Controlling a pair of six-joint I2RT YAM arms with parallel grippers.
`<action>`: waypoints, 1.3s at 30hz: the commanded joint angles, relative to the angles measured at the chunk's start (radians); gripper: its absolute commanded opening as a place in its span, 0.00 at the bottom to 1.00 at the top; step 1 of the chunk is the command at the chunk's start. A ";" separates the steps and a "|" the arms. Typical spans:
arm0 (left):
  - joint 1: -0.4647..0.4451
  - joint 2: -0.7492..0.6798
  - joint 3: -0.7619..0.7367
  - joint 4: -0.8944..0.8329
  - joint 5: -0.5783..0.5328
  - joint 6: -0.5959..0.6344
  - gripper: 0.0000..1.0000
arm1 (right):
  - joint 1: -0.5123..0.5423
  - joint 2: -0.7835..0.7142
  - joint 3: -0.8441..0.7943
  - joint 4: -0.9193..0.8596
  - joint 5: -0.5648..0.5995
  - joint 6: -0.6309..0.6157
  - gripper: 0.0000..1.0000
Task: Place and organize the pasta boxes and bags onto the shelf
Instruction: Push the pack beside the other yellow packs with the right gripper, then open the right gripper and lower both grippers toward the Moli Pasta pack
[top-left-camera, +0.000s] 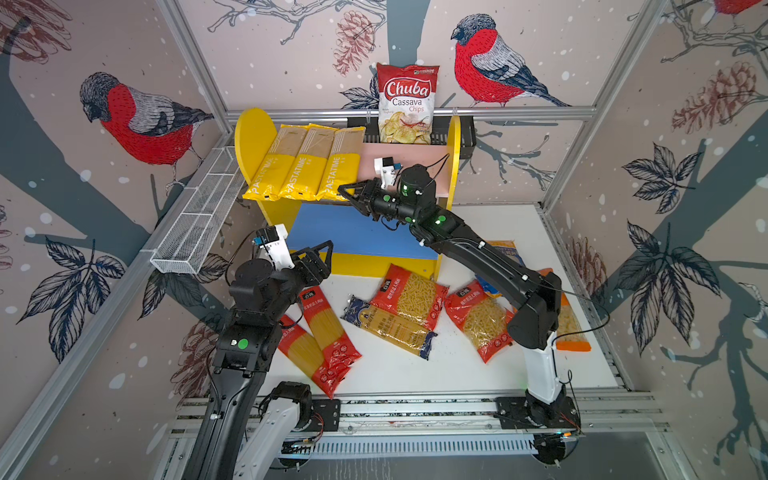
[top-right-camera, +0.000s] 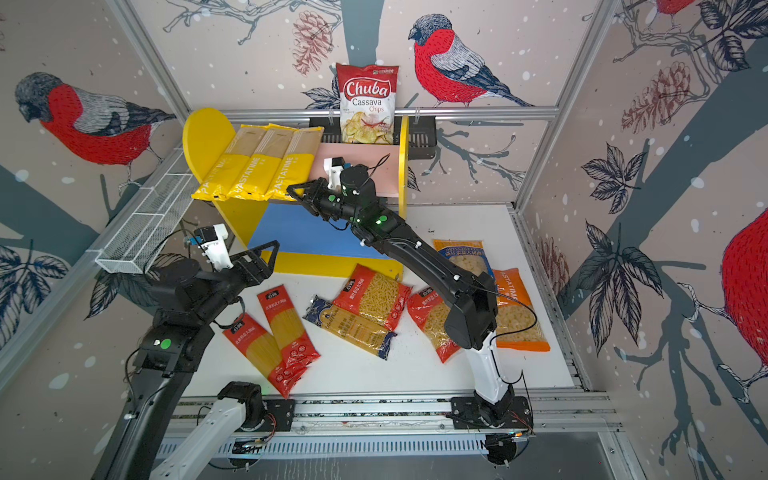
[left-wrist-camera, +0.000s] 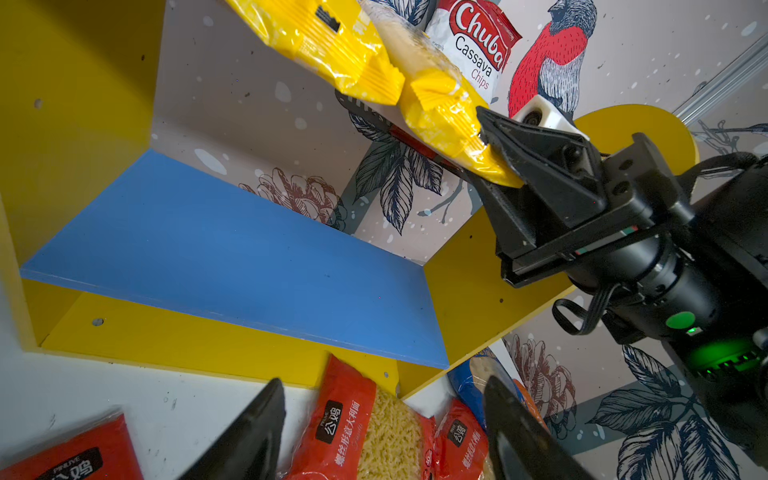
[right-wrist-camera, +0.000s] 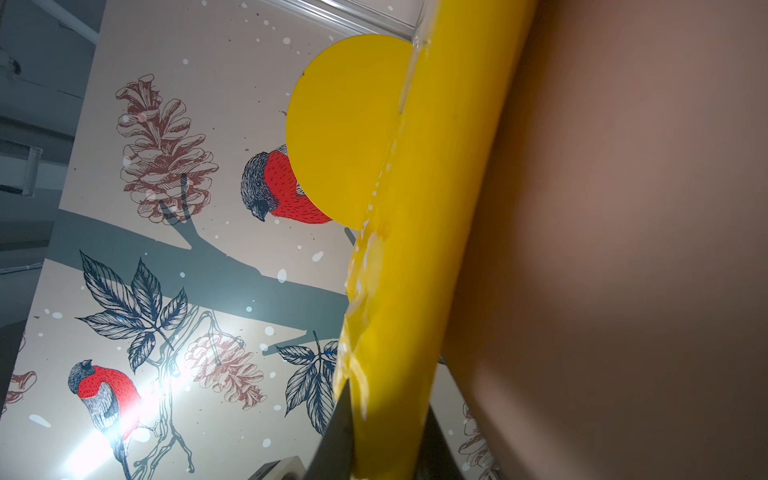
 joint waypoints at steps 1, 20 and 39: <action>0.001 0.001 0.006 0.049 0.016 0.005 0.74 | 0.004 0.005 0.000 0.036 -0.031 -0.028 0.18; -0.052 -0.103 -0.277 0.399 0.152 -0.150 0.74 | 0.015 -0.282 -0.441 0.172 -0.044 -0.146 0.70; -0.653 0.090 -0.565 0.531 -0.315 -0.143 0.73 | 0.068 -0.729 -1.382 0.037 0.299 -0.267 0.64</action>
